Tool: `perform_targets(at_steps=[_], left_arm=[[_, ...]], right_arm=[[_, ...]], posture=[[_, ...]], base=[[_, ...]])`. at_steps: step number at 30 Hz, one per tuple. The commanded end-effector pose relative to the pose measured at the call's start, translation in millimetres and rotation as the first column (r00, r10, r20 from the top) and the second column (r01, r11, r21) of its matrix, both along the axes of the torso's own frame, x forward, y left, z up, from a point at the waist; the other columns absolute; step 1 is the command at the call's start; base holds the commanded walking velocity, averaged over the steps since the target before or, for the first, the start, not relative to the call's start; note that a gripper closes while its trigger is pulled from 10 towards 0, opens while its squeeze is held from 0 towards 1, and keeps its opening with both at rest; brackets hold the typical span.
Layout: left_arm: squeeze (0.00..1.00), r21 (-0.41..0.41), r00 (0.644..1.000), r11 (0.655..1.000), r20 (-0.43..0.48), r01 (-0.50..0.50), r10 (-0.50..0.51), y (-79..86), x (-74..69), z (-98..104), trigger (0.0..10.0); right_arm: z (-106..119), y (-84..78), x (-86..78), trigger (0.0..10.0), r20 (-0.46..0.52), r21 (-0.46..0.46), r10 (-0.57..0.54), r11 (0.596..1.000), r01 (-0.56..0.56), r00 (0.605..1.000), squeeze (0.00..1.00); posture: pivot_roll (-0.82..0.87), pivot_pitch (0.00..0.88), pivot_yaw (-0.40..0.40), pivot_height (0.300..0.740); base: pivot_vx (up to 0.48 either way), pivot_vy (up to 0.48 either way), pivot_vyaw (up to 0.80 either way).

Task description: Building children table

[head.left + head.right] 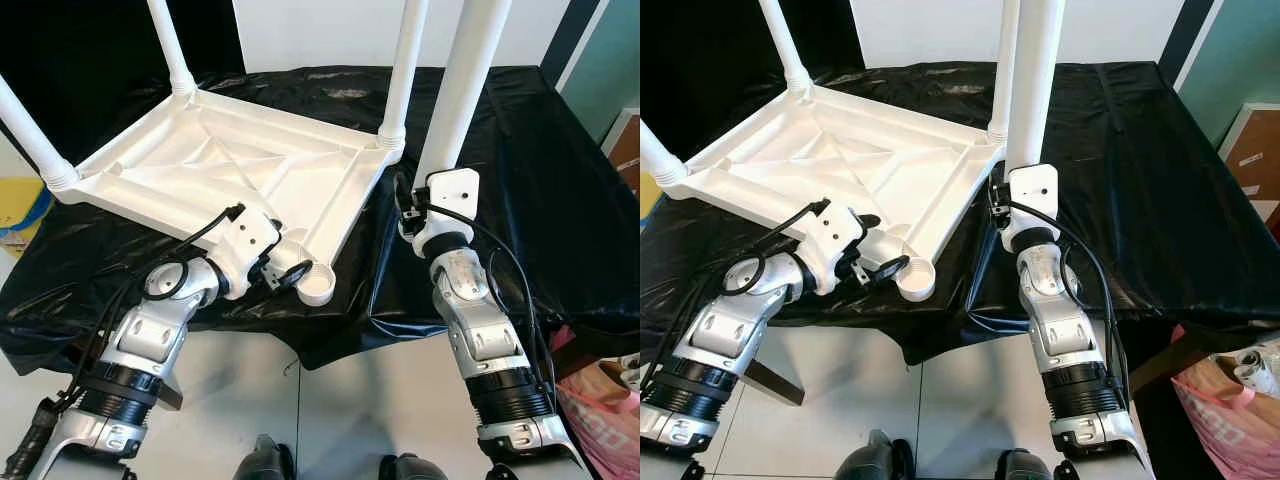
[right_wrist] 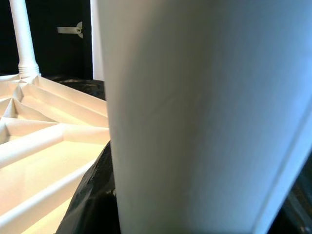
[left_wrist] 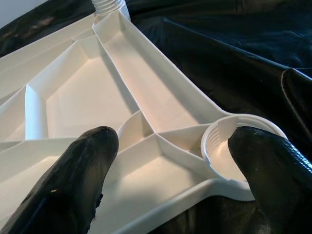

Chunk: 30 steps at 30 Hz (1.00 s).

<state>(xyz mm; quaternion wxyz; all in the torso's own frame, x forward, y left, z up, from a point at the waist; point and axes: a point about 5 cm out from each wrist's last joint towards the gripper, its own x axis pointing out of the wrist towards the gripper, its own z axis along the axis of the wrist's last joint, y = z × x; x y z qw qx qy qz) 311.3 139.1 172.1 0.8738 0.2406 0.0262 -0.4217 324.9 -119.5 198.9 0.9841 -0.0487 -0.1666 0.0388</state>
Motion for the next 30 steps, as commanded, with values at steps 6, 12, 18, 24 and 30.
perform_targets(at_steps=[6, 12, 18, 24, 30], left_arm=[[0.00, 0.078, 0.993, 0.992, -0.054, -0.096, 0.100, 26.9, 1.3, -15.1, 10.0], [0.00, 0.134, 0.995, 0.989, -0.075, -0.058, 0.068, 20.0, -4.4, -25.6, 10.0], [0.00, 0.097, 0.992, 0.995, -0.126, 0.018, -0.006, -8.2, -14.7, -38.0, 10.0], [0.00, 0.059, 0.987, 0.996, -0.149, 0.068, -0.058, -30.2, -23.3, -45.0, 10.0], [0.00, 0.015, 0.988, 0.997, -0.138, 0.070, -0.067, -54.1, -25.3, -46.4, 10.0]], right_arm=[[5.7, -1.7, -0.4, 10.0, 0.026, -0.007, -0.005, 1.000, 0.005, 1.000, 0.00], [6.1, -1.0, -0.5, 10.0, 0.026, -0.006, -0.003, 1.000, 0.003, 1.000, 0.00], [6.4, -1.8, -0.2, 10.0, 0.027, -0.003, -0.012, 1.000, 0.012, 1.000, 0.00], [6.4, -3.1, 0.3, 10.0, 0.026, 0.000, -0.019, 1.000, 0.019, 0.999, 0.00], [6.9, -3.8, 1.2, 10.0, 0.027, 0.002, -0.022, 1.000, 0.022, 0.999, 0.00]], posture=[[-0.01, 0.084, 0.000, 0.740], [0.00, 0.089, 0.001, 0.740], [-0.01, 0.090, 0.005, 0.740], [-0.01, 0.092, 0.009, 0.740], [-0.01, 0.092, 0.009, 0.740]], base=[[0.000, 0.000, 0.00], [0.000, 0.000, 0.00], [0.000, 0.000, 0.00], [0.000, 0.000, 0.00], [0.000, 0.000, 0.00]])
